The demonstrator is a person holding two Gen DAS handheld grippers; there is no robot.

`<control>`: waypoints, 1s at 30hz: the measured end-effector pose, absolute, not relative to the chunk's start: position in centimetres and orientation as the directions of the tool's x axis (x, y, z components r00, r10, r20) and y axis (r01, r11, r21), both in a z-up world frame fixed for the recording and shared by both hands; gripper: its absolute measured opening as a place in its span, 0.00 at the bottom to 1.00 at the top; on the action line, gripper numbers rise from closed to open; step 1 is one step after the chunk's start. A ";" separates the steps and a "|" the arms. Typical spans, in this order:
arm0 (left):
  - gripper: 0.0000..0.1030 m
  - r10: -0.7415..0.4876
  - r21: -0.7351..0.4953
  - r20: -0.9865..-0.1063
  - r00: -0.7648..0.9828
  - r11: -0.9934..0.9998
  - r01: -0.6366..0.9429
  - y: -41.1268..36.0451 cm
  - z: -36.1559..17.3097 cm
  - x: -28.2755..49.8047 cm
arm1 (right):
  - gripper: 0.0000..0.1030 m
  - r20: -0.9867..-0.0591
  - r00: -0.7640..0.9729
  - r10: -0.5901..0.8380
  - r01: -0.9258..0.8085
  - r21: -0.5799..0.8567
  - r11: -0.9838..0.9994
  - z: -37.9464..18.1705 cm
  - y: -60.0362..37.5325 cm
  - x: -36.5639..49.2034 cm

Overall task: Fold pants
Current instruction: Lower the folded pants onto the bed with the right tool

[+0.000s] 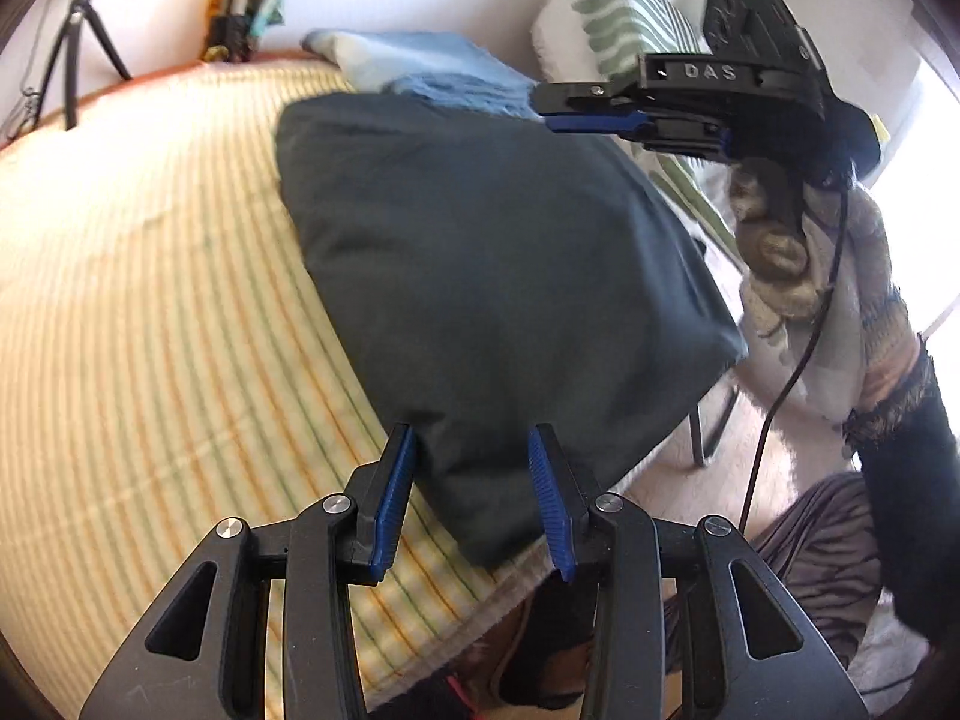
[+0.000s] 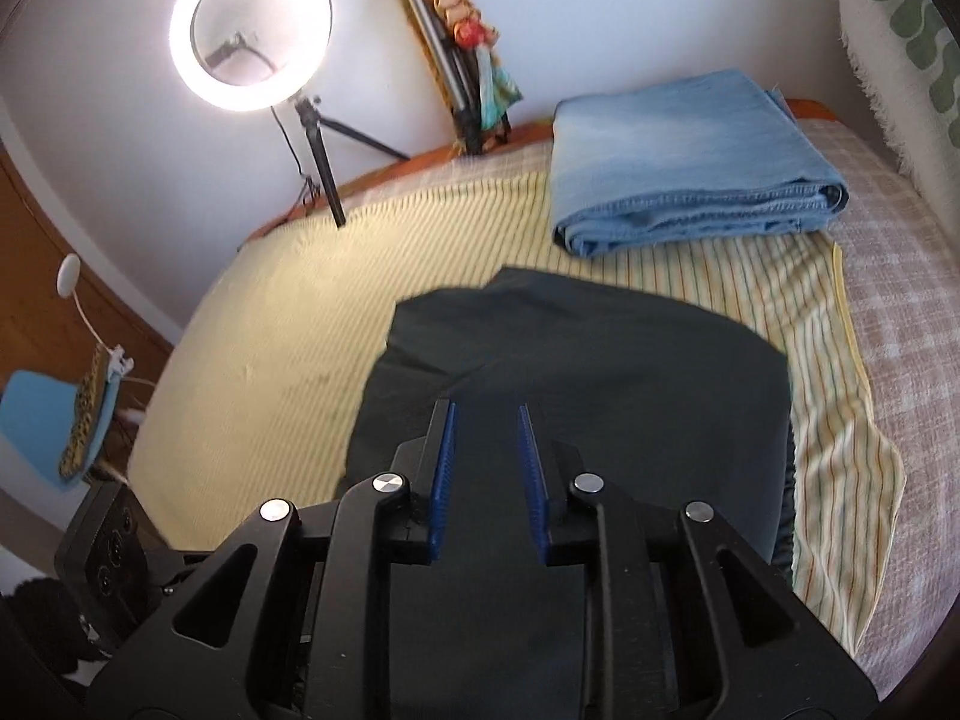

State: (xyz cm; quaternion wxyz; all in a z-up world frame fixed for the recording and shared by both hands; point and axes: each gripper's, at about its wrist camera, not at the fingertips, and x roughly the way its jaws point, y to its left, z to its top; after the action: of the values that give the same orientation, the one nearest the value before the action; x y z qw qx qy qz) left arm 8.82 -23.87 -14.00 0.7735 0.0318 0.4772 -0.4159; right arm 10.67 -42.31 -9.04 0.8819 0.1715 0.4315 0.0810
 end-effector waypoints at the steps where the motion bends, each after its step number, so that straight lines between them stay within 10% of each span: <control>1: 0.36 -0.613 -0.342 -0.763 0.205 0.651 0.678 -24.3 -14.1 8.7 | 0.22 -0.740 0.607 0.291 0.012 0.375 0.927 -9.5 -42.6 10.6; 8: 0.37 -0.624 -0.376 -0.760 0.180 0.649 0.661 -23.6 -13.3 9.6 | 0.22 -0.735 0.614 0.287 0.104 0.436 0.894 -10.3 -46.6 9.3; 13: 0.51 -0.652 -0.428 -0.732 0.199 0.667 0.610 -22.4 -11.5 13.3 | 0.79 -0.702 0.681 0.206 0.177 0.432 0.884 -7.7 -50.3 6.3; 30: 0.51 -0.651 -0.542 -0.750 0.116 0.705 0.458 -24.7 -14.6 20.7 | 0.80 -0.737 0.559 0.379 0.235 0.579 0.781 -14.8 -53.6 6.0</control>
State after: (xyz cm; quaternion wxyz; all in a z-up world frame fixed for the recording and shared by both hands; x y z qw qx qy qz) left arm 20.67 -24.74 -14.64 0.7419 -0.0881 0.5497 -0.3738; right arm 6.04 -53.58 -14.84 0.8197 0.3282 0.4674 0.0439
